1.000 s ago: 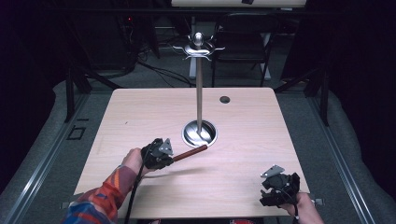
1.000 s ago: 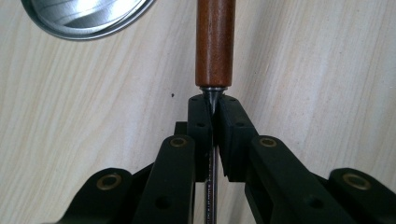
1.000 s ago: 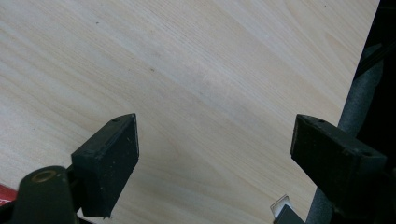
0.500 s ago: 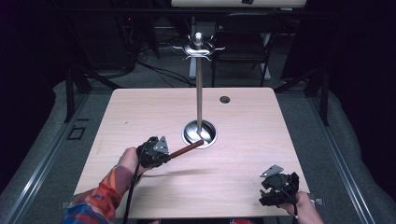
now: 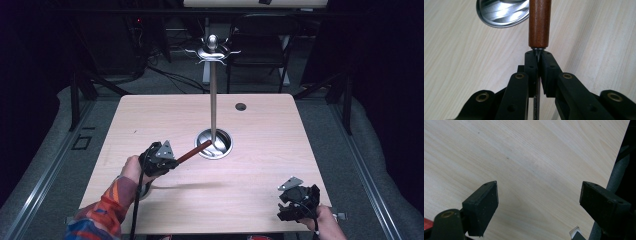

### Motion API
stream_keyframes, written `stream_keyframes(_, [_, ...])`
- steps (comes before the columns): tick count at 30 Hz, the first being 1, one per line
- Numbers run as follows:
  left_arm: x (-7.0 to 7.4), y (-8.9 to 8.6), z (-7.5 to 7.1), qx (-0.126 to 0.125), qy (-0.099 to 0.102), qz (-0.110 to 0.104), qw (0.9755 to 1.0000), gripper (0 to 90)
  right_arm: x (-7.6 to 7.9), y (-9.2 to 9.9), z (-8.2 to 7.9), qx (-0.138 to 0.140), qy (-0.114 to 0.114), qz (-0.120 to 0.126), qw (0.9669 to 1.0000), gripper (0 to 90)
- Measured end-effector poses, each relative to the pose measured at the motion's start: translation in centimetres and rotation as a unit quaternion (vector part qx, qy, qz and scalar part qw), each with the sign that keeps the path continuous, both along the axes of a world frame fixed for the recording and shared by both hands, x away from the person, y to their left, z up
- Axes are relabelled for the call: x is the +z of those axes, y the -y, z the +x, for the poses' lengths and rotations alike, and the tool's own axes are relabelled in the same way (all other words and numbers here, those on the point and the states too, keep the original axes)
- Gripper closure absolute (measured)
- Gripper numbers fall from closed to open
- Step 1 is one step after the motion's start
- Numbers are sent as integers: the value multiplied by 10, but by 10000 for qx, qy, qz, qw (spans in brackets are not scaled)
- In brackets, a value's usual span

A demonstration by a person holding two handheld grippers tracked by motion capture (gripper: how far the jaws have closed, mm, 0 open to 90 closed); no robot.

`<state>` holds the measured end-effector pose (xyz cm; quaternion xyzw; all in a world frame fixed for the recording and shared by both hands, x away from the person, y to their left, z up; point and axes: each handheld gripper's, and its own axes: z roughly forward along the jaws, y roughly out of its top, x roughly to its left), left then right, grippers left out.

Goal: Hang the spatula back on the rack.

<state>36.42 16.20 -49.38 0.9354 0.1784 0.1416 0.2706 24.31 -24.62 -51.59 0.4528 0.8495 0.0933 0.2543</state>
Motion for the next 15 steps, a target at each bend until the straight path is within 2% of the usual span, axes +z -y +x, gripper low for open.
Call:
stream_keyframes(12, [8,-6,-4,152,251,-155,9994,842,-1,-1,2,33,-25,-39,10000,149])
stream_keyframes(15, [14,-10,-6,219,516,-237,9981,842,-1,-2,1,33,12,-20,10000,149])
